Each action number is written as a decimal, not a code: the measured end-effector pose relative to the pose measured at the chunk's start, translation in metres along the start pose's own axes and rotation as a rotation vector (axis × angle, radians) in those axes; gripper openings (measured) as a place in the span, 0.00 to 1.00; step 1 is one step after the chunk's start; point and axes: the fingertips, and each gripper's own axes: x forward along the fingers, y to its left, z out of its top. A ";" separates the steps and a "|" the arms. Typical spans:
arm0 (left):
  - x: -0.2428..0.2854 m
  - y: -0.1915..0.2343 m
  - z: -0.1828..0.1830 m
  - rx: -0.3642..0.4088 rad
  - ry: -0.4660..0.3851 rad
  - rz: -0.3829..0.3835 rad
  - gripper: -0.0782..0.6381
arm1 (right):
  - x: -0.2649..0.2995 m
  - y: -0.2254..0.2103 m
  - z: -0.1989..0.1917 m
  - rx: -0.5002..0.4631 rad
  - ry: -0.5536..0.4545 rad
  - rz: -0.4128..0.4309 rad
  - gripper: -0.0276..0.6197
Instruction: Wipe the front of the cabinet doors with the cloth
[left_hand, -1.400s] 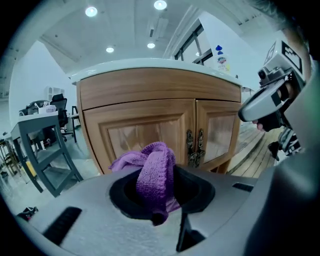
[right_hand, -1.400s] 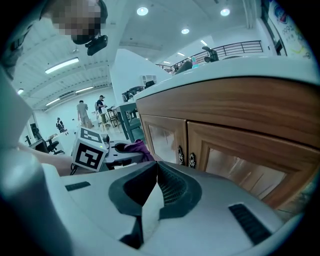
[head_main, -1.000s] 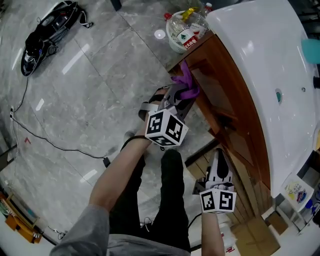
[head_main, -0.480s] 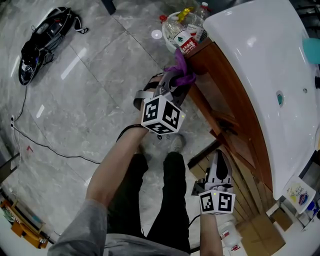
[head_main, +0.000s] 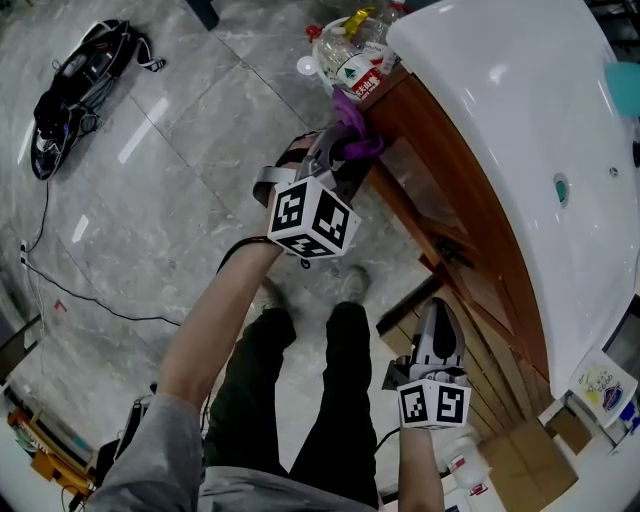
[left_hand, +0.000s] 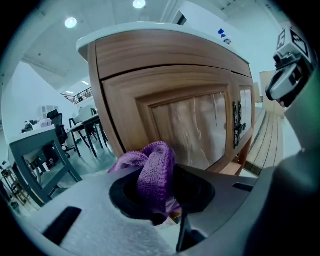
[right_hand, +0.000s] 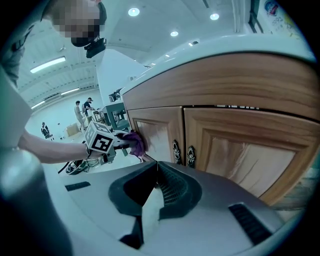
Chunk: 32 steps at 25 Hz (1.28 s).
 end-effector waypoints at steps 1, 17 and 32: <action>0.000 0.000 0.000 0.014 0.000 -0.003 0.25 | 0.000 -0.001 -0.002 0.001 0.003 -0.001 0.06; 0.013 -0.033 0.011 -0.004 -0.023 -0.024 0.25 | -0.013 -0.007 -0.013 0.007 0.006 -0.010 0.06; 0.016 -0.058 0.020 0.005 -0.009 -0.045 0.25 | -0.031 -0.021 -0.030 0.032 0.006 -0.018 0.06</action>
